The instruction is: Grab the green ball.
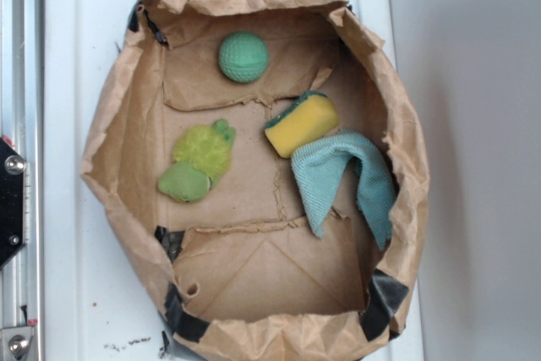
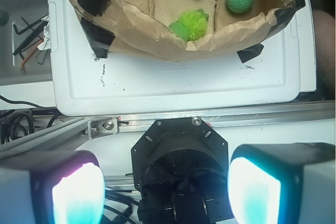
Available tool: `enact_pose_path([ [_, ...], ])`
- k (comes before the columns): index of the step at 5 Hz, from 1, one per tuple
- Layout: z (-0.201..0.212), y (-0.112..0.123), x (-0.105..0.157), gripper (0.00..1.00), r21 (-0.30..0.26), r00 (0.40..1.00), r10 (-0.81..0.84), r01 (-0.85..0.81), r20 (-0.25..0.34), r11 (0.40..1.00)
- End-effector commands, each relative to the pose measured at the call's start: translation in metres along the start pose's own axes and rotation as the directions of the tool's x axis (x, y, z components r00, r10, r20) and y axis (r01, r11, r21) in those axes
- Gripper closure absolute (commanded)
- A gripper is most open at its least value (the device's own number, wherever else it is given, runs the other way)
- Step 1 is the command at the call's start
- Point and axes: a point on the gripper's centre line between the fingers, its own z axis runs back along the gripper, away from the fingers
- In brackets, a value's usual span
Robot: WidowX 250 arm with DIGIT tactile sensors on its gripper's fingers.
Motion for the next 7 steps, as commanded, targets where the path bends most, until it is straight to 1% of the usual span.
enact_pose_path([
  [1,0.000,0.000,0.000,0.00,0.000,1.000,0.000,0.000,0.000,1.000],
  [2,-0.029,0.004,0.034,0.00,0.059,0.995,0.097,-0.097,-0.003,0.994],
  [3,-0.047,0.012,0.062,0.00,0.101,0.983,0.183,-0.182,0.000,0.978],
  [4,-0.061,0.022,0.098,0.00,0.123,0.952,0.302,-0.295,-0.048,0.948],
  [5,-0.071,0.042,0.117,0.00,0.074,0.849,0.527,-0.527,0.028,0.846],
  [6,-0.078,0.059,0.122,0.00,-0.010,0.680,0.705,-0.719,0.202,0.695],
  [7,-0.087,0.072,0.122,0.00,-0.065,0.493,0.808,-0.840,0.324,0.539],
])
